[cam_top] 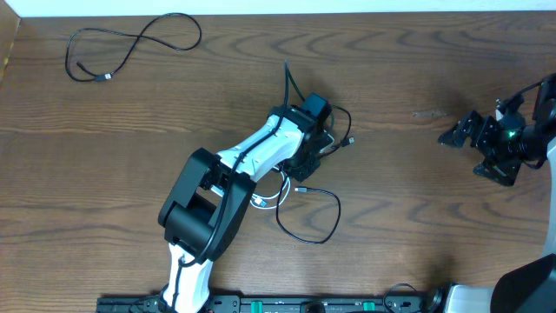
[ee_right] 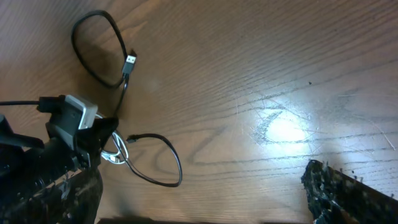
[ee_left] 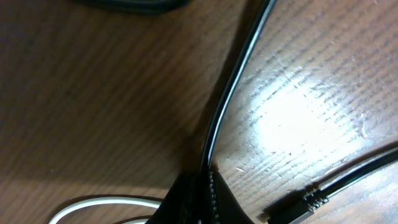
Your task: Untangle cables
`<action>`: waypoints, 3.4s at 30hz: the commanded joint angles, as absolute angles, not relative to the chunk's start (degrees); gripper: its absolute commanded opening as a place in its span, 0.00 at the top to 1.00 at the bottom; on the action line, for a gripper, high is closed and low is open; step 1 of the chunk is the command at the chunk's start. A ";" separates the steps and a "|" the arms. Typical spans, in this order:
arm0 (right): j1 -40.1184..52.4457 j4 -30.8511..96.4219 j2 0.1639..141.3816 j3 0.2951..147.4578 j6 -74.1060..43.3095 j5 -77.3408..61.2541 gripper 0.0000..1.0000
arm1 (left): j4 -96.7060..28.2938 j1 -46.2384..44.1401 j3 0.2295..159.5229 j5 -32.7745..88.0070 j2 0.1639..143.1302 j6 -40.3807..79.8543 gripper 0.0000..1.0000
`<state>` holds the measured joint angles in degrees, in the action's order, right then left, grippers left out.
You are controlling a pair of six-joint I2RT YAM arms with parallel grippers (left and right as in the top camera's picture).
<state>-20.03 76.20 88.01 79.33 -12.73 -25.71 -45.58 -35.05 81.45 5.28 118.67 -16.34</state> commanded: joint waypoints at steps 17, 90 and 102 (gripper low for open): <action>-20.14 76.31 87.26 79.57 -11.68 -26.06 0.01 | -34.76 -34.13 83.68 14.98 82.19 -7.20 0.93; -20.16 75.83 87.26 79.57 -11.07 -26.02 0.01 | -19.53 26.30 83.59 -32.12 101.62 26.63 0.92; -20.16 76.55 87.26 79.57 -11.05 -26.02 0.01 | -21.89 26.74 81.91 -18.65 104.60 24.97 0.92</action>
